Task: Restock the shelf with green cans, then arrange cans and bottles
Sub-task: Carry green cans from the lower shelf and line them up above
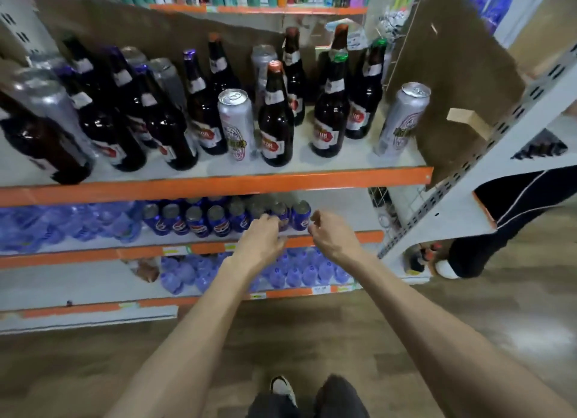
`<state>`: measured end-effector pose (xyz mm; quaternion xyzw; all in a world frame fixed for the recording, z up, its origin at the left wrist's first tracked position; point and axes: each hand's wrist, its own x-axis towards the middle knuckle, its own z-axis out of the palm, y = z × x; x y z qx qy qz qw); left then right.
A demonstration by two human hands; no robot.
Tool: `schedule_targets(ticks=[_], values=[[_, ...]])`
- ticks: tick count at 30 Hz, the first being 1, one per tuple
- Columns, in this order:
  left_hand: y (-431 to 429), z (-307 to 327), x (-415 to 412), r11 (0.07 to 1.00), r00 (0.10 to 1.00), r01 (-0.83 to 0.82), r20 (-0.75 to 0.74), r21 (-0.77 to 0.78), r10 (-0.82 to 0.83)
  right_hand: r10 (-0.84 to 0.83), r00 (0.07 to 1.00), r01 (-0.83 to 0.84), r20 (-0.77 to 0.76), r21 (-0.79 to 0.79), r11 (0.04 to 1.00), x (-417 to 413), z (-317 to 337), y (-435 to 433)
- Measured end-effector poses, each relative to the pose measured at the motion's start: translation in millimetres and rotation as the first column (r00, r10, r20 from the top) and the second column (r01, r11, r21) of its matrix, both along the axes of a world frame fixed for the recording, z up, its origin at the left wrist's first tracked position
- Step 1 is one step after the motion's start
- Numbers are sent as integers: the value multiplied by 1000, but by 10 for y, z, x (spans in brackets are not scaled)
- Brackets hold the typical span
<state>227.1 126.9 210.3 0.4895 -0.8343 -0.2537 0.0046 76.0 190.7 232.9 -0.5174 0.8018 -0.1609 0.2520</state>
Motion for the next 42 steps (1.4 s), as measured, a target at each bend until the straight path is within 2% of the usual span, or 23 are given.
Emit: schedule_targets(ticks=[3,6,9,12,15,17,23,30,33,36,42], values=[[-270,-408,16,995,996,-82,-48,-52,79,68,996,-71,-57,-46,996,-3,-420,-359],[-581,-866,-77,972,983,-162,-112,-170,145,115,974,-133,-195,-80,988,-5,-917,-778],[-1067,-1416,-167,923,970,-213,-179,-319,162,90,927,-158,-364,-163,974,-79,-1483,-1270],[-1541,-1834,-216,864,961,-236,-241,-445,138,44,923,-149,-381,-250,957,-253,-1901,-1753],[-2003,-2008,-239,818,955,-248,-275,-519,115,21,944,-133,-328,-324,937,-462,-2112,-2200],[-2306,-2081,-260,832,959,-238,-259,-501,119,41,970,-119,-239,-326,938,-582,-2201,-2433],[-2840,-2245,-454,880,967,-240,-21,-410,254,102,992,-120,-78,-276,954,-811,-2351,-2969],[-3066,-2500,-590,781,911,-267,118,-564,396,128,990,-114,55,-212,971,-972,-2613,-3453],[-3107,-2527,-566,790,918,-272,100,-549,385,191,978,-173,89,-181,968,-955,-2663,-3599],[-3078,-2487,-562,788,918,-303,58,-537,393,190,970,-149,151,-247,957,-966,-2667,-3683],[-3126,-2312,-491,846,910,-297,136,-444,391,182,955,-103,233,-313,944,-943,-2733,-3775]])
